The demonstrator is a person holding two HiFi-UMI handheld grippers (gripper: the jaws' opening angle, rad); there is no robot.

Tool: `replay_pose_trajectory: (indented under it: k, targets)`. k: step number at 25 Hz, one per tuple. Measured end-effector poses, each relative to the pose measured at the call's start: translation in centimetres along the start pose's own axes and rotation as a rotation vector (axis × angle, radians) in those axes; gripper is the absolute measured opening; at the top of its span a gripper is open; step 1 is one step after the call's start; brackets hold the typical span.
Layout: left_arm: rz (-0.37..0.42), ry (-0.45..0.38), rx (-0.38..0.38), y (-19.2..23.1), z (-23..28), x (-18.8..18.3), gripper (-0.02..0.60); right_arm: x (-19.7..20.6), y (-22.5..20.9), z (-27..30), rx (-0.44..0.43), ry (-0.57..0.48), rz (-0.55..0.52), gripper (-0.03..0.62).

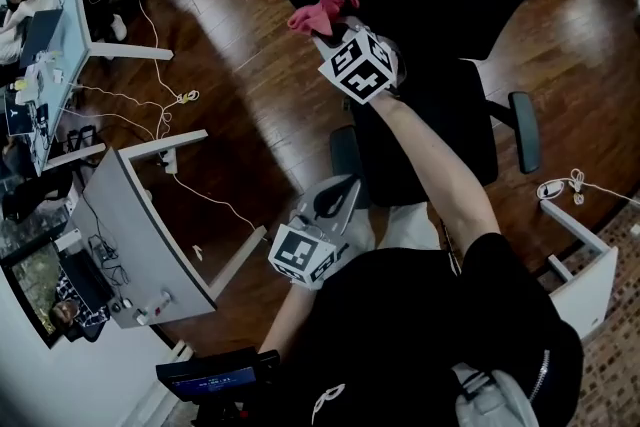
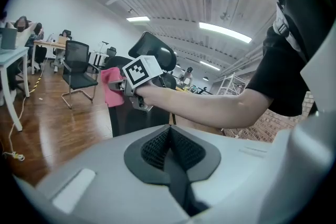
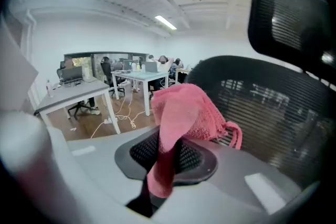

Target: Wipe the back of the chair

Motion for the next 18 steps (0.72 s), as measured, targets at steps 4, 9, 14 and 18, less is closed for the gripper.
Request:
replay_pose_trajectory:
  k: [4, 9, 14, 18]
  targets:
    - [-0.003, -0.005, -0.014, 0.9, -0.9, -0.3, -0.012, -3.2, 1.3, 1.1, -0.059, -0.052, -0.079, 0.049]
    - [0.006, 0.001, -0.003, 1.1, -1.4, -0.7, -0.012, -2.5, -1.3, 0.7, -0.004, -0.019, -0.074, 0.049]
    - [0.016, 0.030, 0.010, 0.3, -0.3, -0.9, -0.012, 3.1, -7.0, -3.0, 0.104, 0.034, 0.037, 0.049]
    - [0.031, 0.047, 0.035, -0.6, 1.3, -0.4, -0.012, 8.5, -12.1, -8.0, 0.223, 0.080, 0.127, 0.050]
Point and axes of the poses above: the fingertips, and each gripper's own axes: z forward along the fingers, y to its left, x out of its underside, the point moved 7 cm from there along -z, backward along the fingers, and after that the axes turned 14 degrees about -z, right-handed, at the moved point
